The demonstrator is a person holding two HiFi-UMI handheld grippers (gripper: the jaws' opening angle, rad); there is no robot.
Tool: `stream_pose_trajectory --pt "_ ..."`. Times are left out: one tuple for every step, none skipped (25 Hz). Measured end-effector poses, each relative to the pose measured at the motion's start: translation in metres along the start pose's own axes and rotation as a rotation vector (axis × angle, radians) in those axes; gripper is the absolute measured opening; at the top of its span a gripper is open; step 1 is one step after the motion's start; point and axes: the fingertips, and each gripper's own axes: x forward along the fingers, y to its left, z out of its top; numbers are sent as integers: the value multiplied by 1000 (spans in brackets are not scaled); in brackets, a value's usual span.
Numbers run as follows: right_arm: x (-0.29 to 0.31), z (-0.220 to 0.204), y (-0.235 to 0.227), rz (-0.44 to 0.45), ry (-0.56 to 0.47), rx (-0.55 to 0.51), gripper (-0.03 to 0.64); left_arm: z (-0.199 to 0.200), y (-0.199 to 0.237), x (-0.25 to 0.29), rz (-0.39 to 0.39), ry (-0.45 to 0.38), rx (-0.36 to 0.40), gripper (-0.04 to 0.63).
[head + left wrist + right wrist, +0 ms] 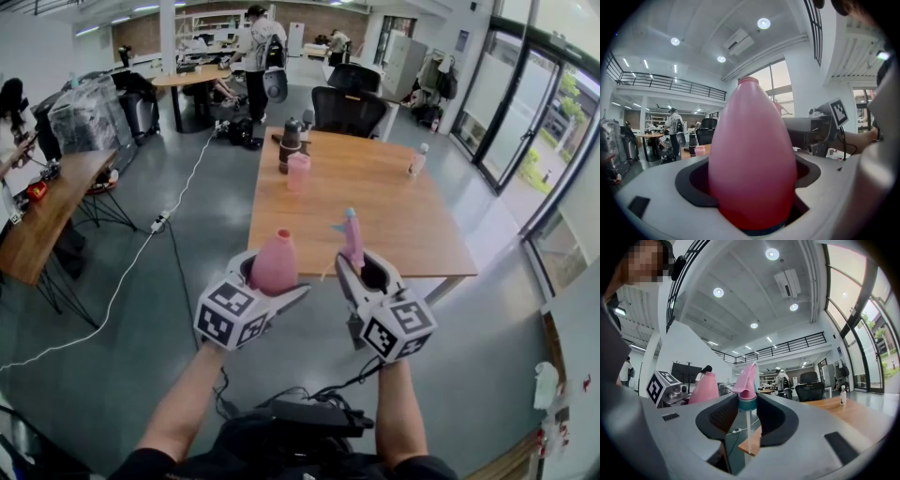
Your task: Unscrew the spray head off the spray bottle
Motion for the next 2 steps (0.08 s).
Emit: stream_pose_trajectory --pt "-1 0 0 0 -1 -1 130 0 -1 1 -1 -1 0 449" --pt "-1 0 -1 0 -2 -1 130 0 -1 1 -1 -1 1 450"
